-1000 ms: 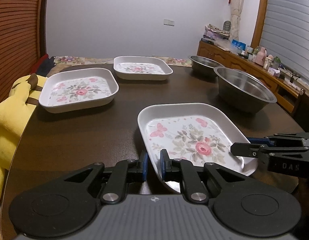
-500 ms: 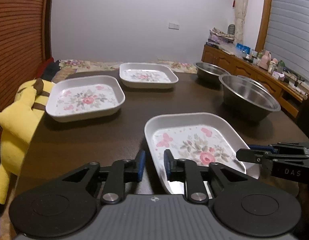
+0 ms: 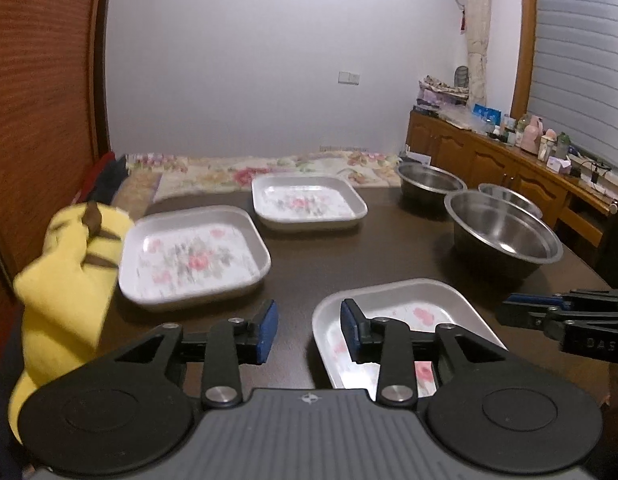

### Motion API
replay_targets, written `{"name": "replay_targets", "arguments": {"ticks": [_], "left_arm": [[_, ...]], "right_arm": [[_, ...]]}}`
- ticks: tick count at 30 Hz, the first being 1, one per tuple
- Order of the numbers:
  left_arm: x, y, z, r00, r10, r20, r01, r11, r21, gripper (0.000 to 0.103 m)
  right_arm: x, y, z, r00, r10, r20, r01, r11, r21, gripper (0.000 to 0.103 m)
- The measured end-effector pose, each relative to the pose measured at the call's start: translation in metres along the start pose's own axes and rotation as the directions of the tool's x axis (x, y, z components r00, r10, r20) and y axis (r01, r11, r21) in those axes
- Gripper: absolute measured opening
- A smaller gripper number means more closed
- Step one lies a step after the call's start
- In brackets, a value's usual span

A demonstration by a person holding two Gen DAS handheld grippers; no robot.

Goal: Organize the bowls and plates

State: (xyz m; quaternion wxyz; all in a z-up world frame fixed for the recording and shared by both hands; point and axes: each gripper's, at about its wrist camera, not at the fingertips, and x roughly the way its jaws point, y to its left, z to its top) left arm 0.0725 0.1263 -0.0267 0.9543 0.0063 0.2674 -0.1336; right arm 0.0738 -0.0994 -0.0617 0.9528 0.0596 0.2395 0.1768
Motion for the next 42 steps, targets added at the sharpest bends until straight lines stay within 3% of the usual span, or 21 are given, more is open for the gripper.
{"name": "replay_targets", "arguments": {"ticks": [8,19,27,31,40,42], "left_arm": [[0.004,0.018,0.028,0.999,0.026,0.04,-0.027,0.999,0.026,0.048],[0.012,0.054,0.038,0.996,0.08,0.048,-0.08,0.997,0.01,0.053],[0.025,0.084,0.043,0.991,0.127,0.037,-0.127,0.992,-0.004,0.053],[0.036,0.099,0.043,0.986,0.163,0.023,-0.163,0.987,-0.002,0.053],[0.063,0.138,0.033,0.985,0.168,-0.03,-0.169,0.985,-0.045,0.053],[0.067,0.142,0.029,0.985,0.166,-0.036,-0.168,0.984,-0.058,0.048]], "right_arm": [[0.003,0.015,0.028,0.999,0.006,0.035,-0.003,0.996,-0.084,0.023],[0.027,0.042,0.061,0.998,0.053,0.041,-0.047,0.99,-0.132,0.023],[0.062,0.061,0.077,0.995,0.094,-0.026,-0.097,0.989,-0.112,0.029],[0.085,0.068,0.085,0.993,0.1,-0.062,-0.105,0.991,-0.086,0.037],[0.134,0.082,0.09,0.985,0.084,-0.153,-0.092,0.995,-0.045,0.037],[0.142,0.086,0.089,0.982,0.082,-0.17,-0.091,0.995,-0.05,0.037]]}}
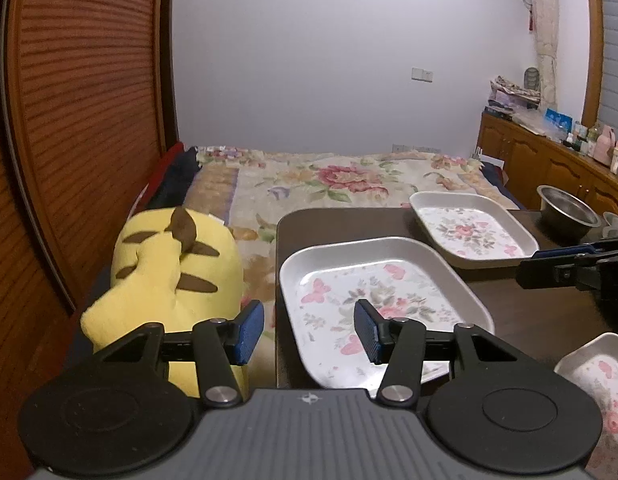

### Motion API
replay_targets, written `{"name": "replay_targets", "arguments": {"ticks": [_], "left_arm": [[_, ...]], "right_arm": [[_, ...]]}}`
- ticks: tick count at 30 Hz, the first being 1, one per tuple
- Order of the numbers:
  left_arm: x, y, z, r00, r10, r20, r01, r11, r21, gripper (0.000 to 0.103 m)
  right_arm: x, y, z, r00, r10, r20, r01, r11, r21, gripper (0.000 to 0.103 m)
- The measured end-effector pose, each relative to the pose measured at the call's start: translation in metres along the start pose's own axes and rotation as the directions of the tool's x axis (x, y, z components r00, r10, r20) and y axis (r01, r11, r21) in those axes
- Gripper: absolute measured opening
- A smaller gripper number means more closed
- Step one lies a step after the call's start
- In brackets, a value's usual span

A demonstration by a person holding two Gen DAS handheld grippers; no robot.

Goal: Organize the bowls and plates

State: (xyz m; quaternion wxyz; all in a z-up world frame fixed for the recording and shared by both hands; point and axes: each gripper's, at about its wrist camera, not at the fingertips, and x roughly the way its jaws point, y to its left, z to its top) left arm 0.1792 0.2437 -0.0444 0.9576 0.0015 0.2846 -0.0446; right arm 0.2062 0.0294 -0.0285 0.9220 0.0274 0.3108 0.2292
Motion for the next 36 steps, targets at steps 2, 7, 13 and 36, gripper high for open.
{"name": "replay_targets", "arguments": {"ticks": [2,7,13,36], "left_arm": [[0.006,0.003,-0.004,1.0,-0.008,-0.014,0.007,1.0,-0.019,0.046],[0.015,0.007,-0.009,0.999,-0.024,-0.021,0.023,0.999,-0.048,0.04],[0.023,0.011,-0.011,0.999,-0.024,-0.041,0.021,0.997,-0.07,0.029],[0.027,0.015,-0.014,0.992,-0.103,-0.068,0.093,0.986,-0.14,0.01]], "right_arm": [[0.008,0.002,-0.001,1.0,0.013,-0.022,-0.013,1.0,0.005,0.037],[0.029,0.005,-0.003,0.998,-0.011,-0.06,0.011,1.0,-0.001,0.036],[0.05,-0.008,-0.003,0.993,-0.017,-0.115,0.024,0.998,0.061,0.028],[0.058,-0.01,-0.005,0.987,0.042,-0.156,-0.031,0.997,0.075,0.01]]}}
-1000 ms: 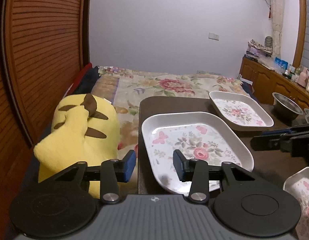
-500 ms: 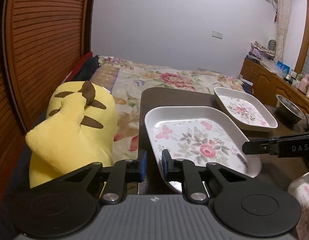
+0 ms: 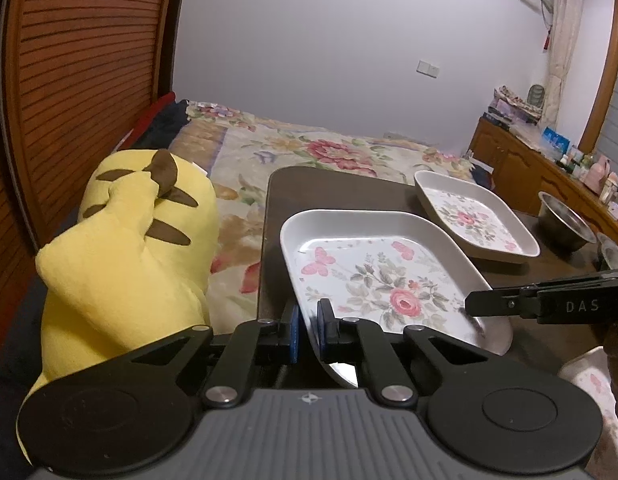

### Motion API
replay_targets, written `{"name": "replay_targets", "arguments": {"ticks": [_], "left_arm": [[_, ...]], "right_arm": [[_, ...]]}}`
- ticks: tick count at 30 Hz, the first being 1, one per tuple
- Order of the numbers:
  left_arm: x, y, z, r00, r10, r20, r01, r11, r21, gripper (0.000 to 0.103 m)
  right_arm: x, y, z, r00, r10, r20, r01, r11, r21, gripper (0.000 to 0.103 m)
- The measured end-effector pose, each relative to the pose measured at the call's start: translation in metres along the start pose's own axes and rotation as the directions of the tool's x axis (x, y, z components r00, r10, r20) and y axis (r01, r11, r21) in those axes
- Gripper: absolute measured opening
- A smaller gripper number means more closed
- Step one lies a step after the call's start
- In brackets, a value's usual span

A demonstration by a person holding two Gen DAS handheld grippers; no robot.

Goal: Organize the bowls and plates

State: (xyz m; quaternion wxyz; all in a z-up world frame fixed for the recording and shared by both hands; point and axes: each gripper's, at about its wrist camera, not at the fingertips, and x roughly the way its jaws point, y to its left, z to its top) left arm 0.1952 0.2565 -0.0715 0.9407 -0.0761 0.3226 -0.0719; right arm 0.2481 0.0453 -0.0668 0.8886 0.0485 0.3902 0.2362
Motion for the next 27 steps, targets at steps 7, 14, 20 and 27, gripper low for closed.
{"name": "replay_targets", "arguments": {"ticks": [7,14,20,27], "left_arm": [[-0.012,-0.008,0.0,0.999,-0.035,0.017,0.035,0.999,0.007,0.01],[-0.033,-0.034,0.007,0.997,-0.063,0.047,0.06,0.996,0.064,0.011],[-0.042,-0.058,0.005,0.993,-0.107,0.05,0.102,0.99,0.093,0.013],[-0.048,-0.08,0.003,0.99,-0.135,0.051,0.128,0.984,0.123,0.013]], "right_arm": [[-0.016,-0.006,-0.003,1.0,0.027,0.002,-0.027,1.0,-0.008,0.011],[-0.046,-0.015,0.0,0.999,0.031,0.04,-0.03,0.999,-0.024,0.011],[-0.074,-0.03,-0.003,0.998,0.014,0.058,-0.012,0.999,-0.037,0.011],[-0.094,-0.04,-0.009,0.998,-0.007,0.063,0.011,0.998,-0.056,0.011]]}}
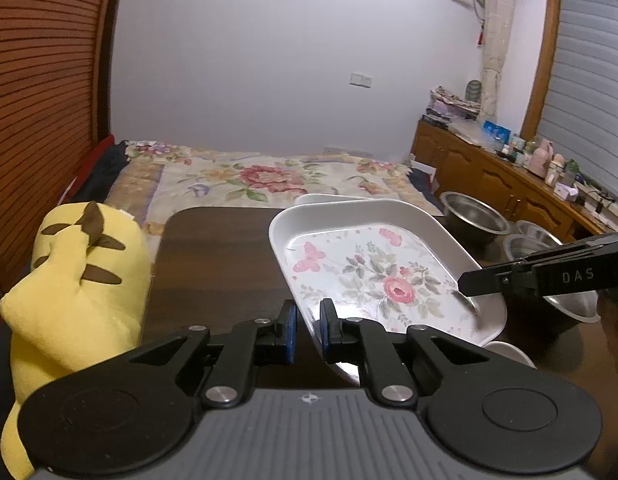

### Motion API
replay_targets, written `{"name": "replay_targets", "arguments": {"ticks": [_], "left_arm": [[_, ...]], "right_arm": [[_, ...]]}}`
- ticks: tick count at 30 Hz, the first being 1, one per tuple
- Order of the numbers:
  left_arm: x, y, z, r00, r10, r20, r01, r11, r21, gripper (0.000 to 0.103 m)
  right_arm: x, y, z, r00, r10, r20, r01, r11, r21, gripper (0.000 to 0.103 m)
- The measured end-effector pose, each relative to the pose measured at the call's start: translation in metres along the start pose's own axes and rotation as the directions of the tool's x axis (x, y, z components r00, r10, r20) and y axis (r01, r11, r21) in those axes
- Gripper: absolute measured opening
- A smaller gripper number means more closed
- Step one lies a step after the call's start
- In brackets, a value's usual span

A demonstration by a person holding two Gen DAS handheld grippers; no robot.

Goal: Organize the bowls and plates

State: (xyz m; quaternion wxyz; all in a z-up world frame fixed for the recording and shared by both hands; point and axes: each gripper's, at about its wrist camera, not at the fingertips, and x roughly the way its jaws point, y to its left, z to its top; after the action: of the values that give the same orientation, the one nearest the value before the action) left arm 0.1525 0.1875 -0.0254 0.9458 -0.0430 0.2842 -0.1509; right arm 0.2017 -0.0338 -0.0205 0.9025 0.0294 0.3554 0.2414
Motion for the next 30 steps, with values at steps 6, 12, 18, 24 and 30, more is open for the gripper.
{"name": "replay_targets", "arguments": {"ticks": [6,12,18,24,30], "left_arm": [[-0.015,-0.017,0.001,0.999,-0.052,-0.004,0.052,0.999,0.016,0.013],[-0.032,-0.032,0.002,0.997,-0.072,0.003,0.072,0.997,0.042,0.013],[-0.043,-0.044,-0.002,0.996,-0.083,0.007,0.083,0.994,0.065,0.013],[-0.044,-0.057,-0.011,0.995,-0.097,-0.016,0.099,0.991,0.088,0.013],[-0.045,-0.067,-0.023,0.993,-0.111,-0.034,0.114,0.989,0.092,0.013]], "right_arm": [[-0.026,-0.004,-0.008,1.0,-0.013,0.002,0.013,0.999,-0.036,0.011],[-0.047,-0.005,-0.016,1.0,-0.003,0.011,0.004,0.999,-0.05,0.011],[-0.061,-0.009,-0.029,1.0,0.011,0.016,-0.01,0.999,-0.047,0.011],[-0.069,-0.015,-0.045,1.0,0.015,0.007,-0.014,0.999,-0.036,0.011],[-0.076,-0.021,-0.055,1.0,0.017,0.005,-0.017,1.0,-0.022,0.011]]}}
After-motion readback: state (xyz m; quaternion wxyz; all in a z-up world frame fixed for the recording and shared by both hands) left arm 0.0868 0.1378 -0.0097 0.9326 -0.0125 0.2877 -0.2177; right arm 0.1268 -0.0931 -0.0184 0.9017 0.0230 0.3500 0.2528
